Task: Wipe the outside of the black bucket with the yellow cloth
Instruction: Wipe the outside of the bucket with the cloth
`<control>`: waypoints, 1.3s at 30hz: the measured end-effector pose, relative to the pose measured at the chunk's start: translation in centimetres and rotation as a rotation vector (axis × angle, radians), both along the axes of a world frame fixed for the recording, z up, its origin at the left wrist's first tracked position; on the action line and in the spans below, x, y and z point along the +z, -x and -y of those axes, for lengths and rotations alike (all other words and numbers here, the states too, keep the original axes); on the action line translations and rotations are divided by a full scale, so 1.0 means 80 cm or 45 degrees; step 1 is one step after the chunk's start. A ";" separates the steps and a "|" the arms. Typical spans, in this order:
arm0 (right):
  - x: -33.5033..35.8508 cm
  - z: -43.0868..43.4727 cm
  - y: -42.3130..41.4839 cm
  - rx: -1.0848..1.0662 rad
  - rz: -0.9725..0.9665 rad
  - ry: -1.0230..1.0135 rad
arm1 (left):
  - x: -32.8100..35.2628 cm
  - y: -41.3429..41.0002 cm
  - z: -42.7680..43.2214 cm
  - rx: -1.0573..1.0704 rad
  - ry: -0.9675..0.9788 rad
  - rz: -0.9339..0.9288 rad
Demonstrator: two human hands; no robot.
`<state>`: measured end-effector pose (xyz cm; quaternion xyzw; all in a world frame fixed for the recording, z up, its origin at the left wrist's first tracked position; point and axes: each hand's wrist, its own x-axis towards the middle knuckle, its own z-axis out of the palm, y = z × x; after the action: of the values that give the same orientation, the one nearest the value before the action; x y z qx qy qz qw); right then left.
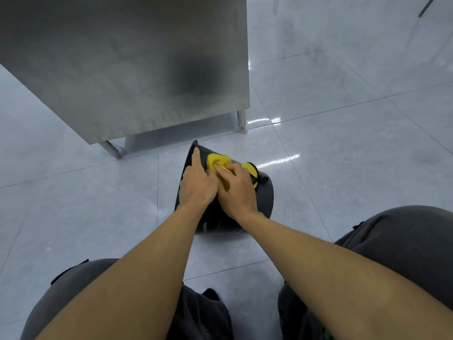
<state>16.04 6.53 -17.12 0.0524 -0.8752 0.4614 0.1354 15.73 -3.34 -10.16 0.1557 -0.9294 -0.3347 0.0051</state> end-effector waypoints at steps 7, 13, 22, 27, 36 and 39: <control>-0.020 -0.023 0.009 -0.303 0.281 -0.142 | 0.006 -0.004 -0.004 0.044 -0.036 -0.130; -0.036 -0.048 0.002 -0.612 0.697 -0.045 | 0.005 -0.005 -0.004 -0.006 0.209 0.015; 0.000 -0.008 -0.006 -0.143 0.136 -0.063 | 0.000 -0.002 -0.009 -0.013 0.124 0.070; -0.003 0.000 -0.004 -0.060 0.055 -0.064 | 0.002 -0.003 -0.010 0.028 0.042 -0.027; -0.037 -0.044 -0.001 -0.550 0.605 -0.090 | -0.001 -0.006 -0.003 0.016 0.188 0.067; -0.029 -0.038 -0.003 -0.467 0.456 -0.164 | -0.002 -0.003 -0.005 -0.021 0.118 0.038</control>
<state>16.26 9.61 -19.45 -0.1812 -0.9077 0.3743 0.0562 15.95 -2.91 -10.31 0.1525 -0.9451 -0.2889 -0.0044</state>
